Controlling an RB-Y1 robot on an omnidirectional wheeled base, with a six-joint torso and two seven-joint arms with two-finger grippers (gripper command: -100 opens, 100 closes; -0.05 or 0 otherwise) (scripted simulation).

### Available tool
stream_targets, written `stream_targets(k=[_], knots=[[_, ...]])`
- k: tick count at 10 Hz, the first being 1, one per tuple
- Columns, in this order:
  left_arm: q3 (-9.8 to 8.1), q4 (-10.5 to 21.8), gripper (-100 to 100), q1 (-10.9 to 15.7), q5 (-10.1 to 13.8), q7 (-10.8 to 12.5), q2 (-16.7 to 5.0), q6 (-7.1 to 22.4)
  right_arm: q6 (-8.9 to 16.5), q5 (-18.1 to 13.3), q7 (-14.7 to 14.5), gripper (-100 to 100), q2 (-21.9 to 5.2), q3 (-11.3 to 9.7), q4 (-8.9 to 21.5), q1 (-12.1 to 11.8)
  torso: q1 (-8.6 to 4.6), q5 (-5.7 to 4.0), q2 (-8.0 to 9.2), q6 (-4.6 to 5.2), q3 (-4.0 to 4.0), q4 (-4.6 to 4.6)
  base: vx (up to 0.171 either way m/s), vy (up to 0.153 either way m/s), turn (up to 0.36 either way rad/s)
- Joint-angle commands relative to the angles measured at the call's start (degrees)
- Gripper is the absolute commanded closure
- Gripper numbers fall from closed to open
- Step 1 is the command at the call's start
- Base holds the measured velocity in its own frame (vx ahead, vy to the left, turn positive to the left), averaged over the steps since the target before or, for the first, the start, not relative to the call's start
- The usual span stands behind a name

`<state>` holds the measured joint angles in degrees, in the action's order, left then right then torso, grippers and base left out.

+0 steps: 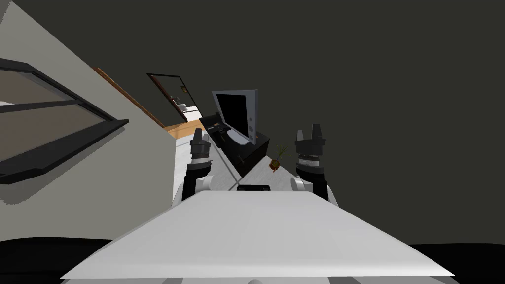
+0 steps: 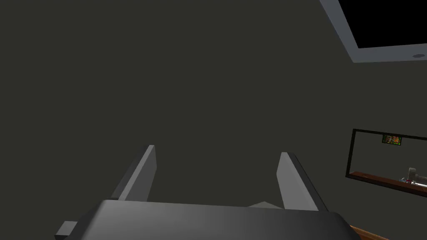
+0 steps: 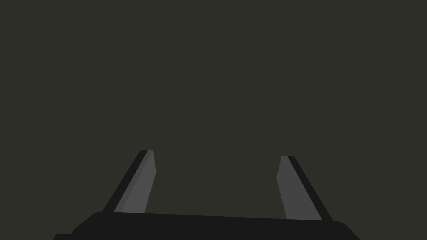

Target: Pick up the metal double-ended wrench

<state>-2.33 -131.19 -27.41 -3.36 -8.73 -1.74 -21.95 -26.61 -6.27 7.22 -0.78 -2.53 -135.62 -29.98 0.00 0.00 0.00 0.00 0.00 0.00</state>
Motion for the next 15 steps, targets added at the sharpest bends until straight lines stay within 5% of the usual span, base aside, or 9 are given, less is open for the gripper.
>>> stream_targets(k=[1, 6, 15], knots=[[0.35, 0.5, -100, 0.2, 0.7, 0.0, -1.9, 1.5, 0.0, 0.0, 0.0, 0, 0.0, 0.0, 0.0, 0.0, 0.00, 0.00, 0.00, 0.00, 0.00, 0.00, -0.001, -0.001, -0.071], [1.94, 2.9, -100, 0.9, 4.3, 0.1, -6.4, 8.3, 0.0, 0.0, 0.0, 0, 0.0, 0.0, 0.0, 0.0, 0.01, 0.00, 0.00, 0.01, 0.00, 0.00, 0.000, -0.001, -0.100], [4.24, 7.3, -100, 1.8, 9.7, -0.2, -11.1, 19.9, 0.0, 0.0, 0.0, 0, 0.0, 0.0, 0.0, 0.0, 0.00, 0.00, -0.06, 0.00, -0.04, -0.02, 0.010, -0.003, -0.089]])
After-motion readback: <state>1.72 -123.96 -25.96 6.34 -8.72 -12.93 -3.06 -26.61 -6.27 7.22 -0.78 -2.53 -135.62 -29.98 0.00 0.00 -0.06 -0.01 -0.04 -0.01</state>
